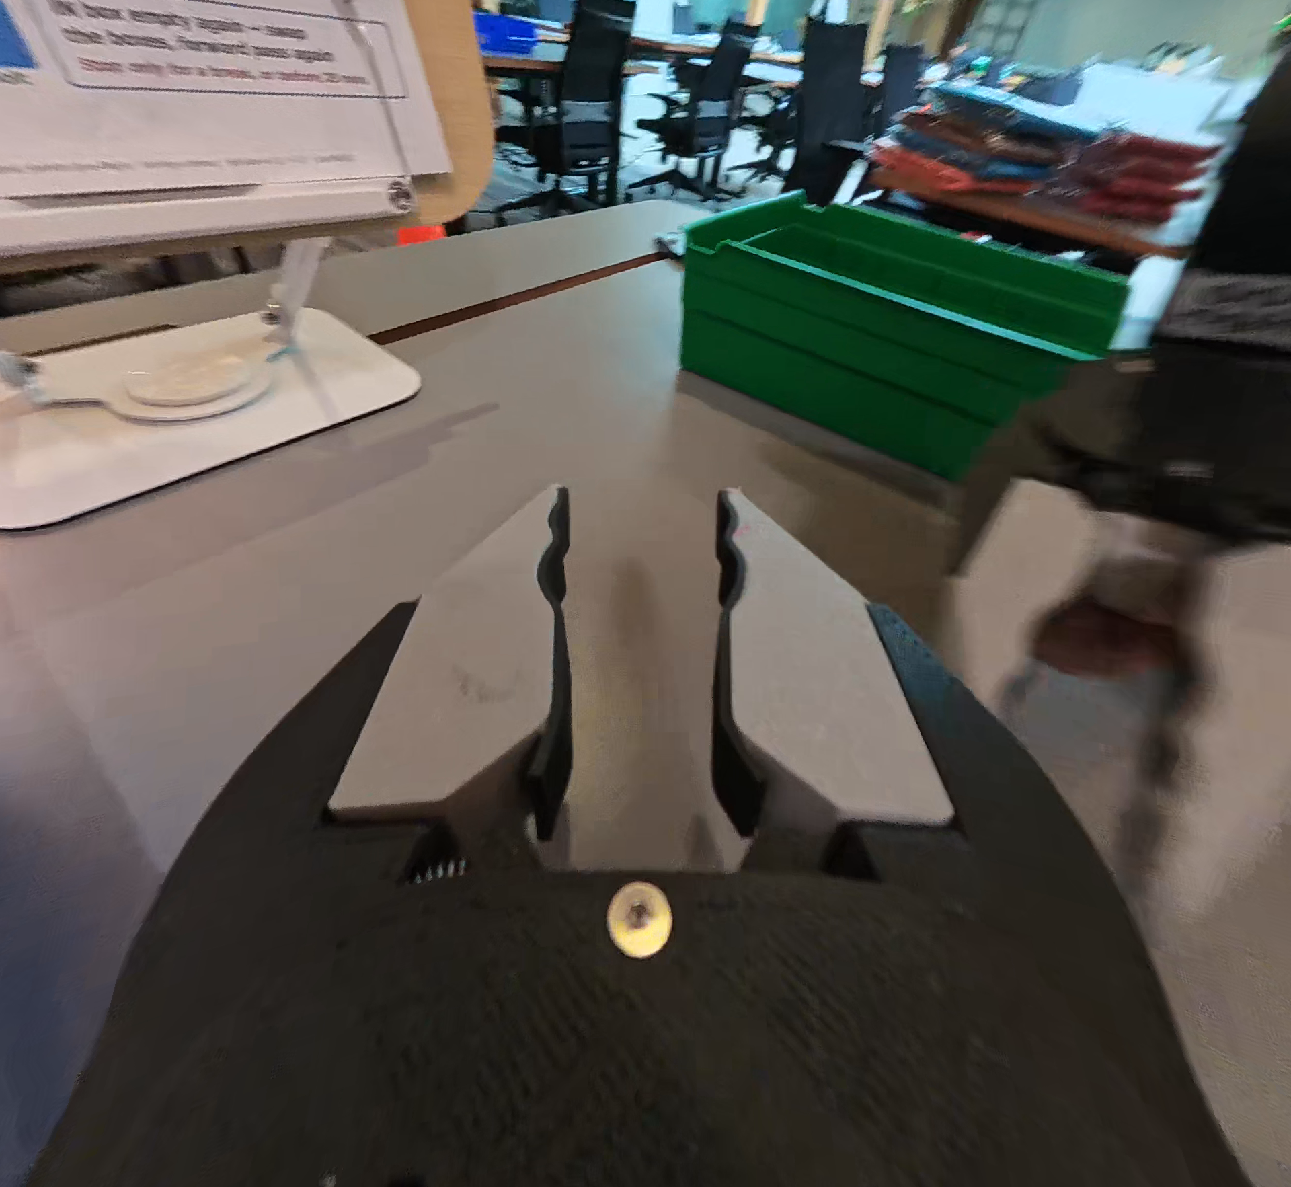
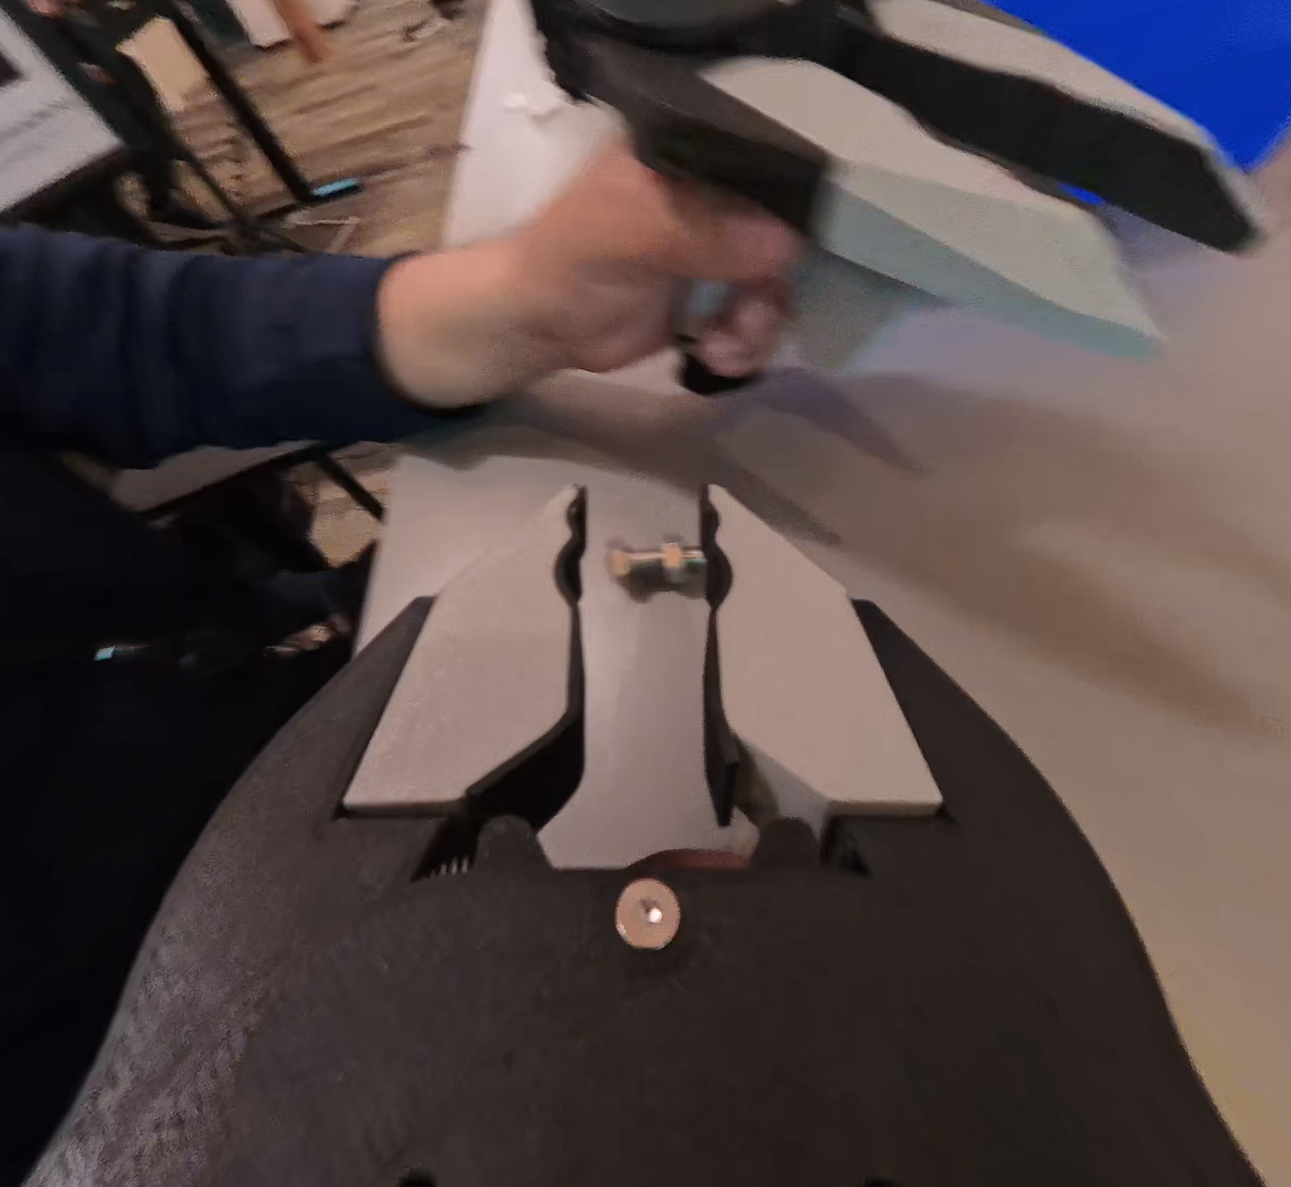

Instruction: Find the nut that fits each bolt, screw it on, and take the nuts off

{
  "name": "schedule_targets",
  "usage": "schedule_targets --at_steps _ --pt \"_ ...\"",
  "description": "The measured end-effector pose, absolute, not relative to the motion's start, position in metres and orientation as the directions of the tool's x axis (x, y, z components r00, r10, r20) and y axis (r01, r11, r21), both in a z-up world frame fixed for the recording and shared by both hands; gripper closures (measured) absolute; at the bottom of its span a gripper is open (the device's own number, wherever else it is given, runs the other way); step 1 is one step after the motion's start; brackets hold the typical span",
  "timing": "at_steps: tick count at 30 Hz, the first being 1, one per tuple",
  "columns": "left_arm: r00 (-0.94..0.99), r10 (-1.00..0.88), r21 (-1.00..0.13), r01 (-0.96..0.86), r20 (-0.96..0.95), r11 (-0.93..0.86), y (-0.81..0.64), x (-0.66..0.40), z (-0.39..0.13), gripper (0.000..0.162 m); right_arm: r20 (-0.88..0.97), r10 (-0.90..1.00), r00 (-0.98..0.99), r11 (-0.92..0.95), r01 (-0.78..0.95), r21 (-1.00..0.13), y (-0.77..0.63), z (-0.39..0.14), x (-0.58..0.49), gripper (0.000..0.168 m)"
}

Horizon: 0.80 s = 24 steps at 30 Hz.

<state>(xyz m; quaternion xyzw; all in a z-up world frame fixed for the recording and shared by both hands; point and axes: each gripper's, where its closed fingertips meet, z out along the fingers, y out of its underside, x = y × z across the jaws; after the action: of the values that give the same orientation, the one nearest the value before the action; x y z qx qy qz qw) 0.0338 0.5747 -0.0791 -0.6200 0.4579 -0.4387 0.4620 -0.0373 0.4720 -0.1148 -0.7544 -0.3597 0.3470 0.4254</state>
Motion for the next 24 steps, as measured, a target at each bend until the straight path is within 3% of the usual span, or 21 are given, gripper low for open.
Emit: schedule_targets --at_steps 2,5,10,11,13,15,19,24 --pt "0.216 -0.974 -0.969 -0.215 0.073 -0.121 0.578 0.037 -0.092 0.122 -0.173 0.869 0.463 -0.325 0.272 -0.906 0.449 -0.115 -0.062 0.126" --pt "0.226 -0.973 -0.952 -0.285 0.051 -0.116 0.580 0.040 -0.106 0.115 0.016 0.831 0.556 -0.297 0.468 -0.832 0.452 -0.156 -0.066 0.120" --pt "0.231 -0.966 -0.951 -0.254 0.118 -0.177 0.583 0.038 -0.103 0.112 0.020 0.803 0.595 -0.329 0.472 -0.818 0.471 -0.164 -0.096 0.118" --pt "0.250 -0.962 -0.953 -0.251 0.108 -0.172 0.587 0.035 -0.103 0.113 0.074 0.800 0.596 -0.320 0.527 -0.787 0.476 -0.171 -0.100 0.120" --pt "0.294 -0.952 -0.956 -0.246 0.086 -0.162 0.598 0.027 -0.100 0.115 0.271 0.732 0.625 -0.290 0.646 -0.706 0.495 -0.178 -0.086 0.140" --pt "0.317 -0.944 -0.956 -0.235 0.095 -0.175 0.604 0.019 -0.096 0.107 0.329 0.701 0.632 -0.296 0.679 -0.672 0.496 -0.178 -0.077 0.138" --pt "0.327 -0.936 -0.954 -0.217 0.129 -0.207 0.609 0.006 -0.092 0.102 0.253 0.648 0.718 -0.305 0.549 -0.778 0.477 -0.142 -0.045 0.126" --pt "0.324 -0.931 -0.960 -0.159 0.169 -0.230 0.613 -0.002 -0.081 0.101 0.017 0.474 0.880 -0.363 0.213 -0.907 0.450 -0.098 0.039 0.122"
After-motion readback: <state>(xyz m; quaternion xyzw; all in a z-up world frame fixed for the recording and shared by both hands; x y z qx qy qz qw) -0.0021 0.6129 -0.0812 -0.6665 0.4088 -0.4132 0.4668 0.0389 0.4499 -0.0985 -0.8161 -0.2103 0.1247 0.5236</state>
